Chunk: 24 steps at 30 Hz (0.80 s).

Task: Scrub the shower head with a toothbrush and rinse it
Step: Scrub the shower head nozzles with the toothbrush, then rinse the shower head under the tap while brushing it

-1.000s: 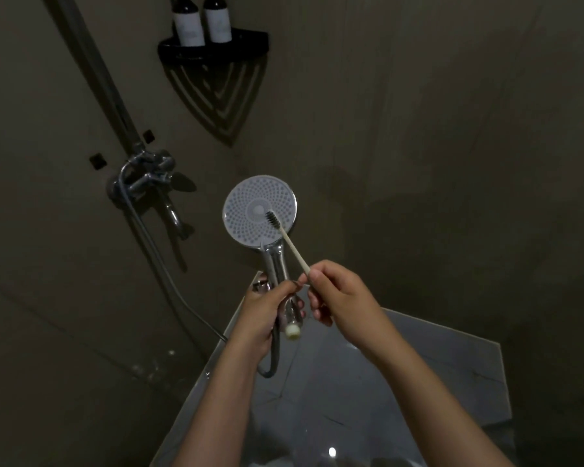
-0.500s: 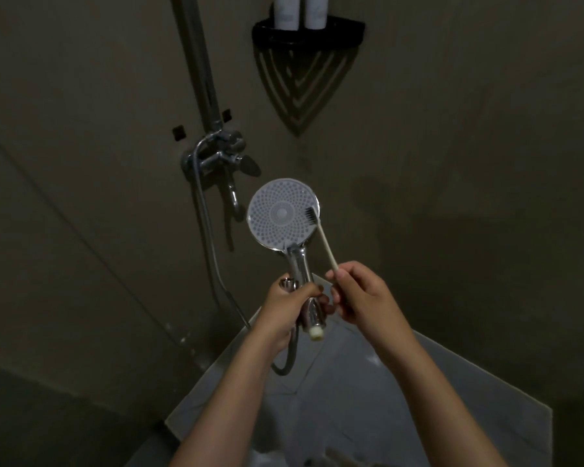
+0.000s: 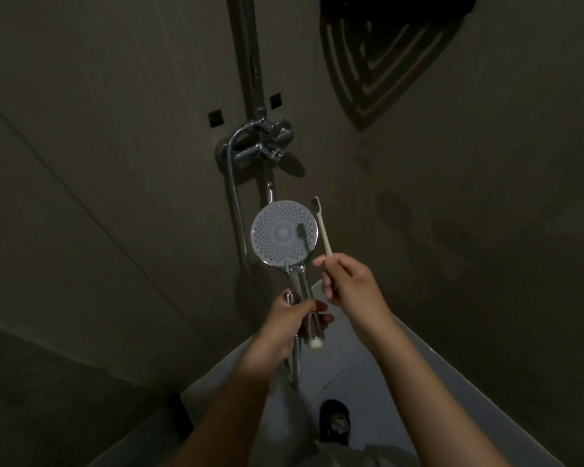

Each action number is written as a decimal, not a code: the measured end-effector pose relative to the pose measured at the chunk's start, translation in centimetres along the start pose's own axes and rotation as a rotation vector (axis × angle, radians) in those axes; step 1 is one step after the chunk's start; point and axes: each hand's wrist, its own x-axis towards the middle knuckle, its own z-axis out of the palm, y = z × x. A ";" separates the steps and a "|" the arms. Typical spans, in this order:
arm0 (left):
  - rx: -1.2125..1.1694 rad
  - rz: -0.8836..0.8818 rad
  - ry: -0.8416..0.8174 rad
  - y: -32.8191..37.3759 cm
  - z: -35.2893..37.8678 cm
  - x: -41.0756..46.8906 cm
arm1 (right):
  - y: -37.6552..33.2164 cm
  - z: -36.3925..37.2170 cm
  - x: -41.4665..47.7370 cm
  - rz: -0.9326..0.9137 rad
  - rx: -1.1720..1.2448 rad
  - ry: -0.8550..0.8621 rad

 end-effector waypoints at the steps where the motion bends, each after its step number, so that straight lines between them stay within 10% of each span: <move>1: -0.018 -0.011 0.016 -0.2 0.3 1.2 | 0.2 -0.5 1.6 0.030 0.018 -0.010; 24: 0.077 -0.292 0.248 -5.9 -1.1 17.9 | 5.4 4.1 25.5 0.473 1.094 0.045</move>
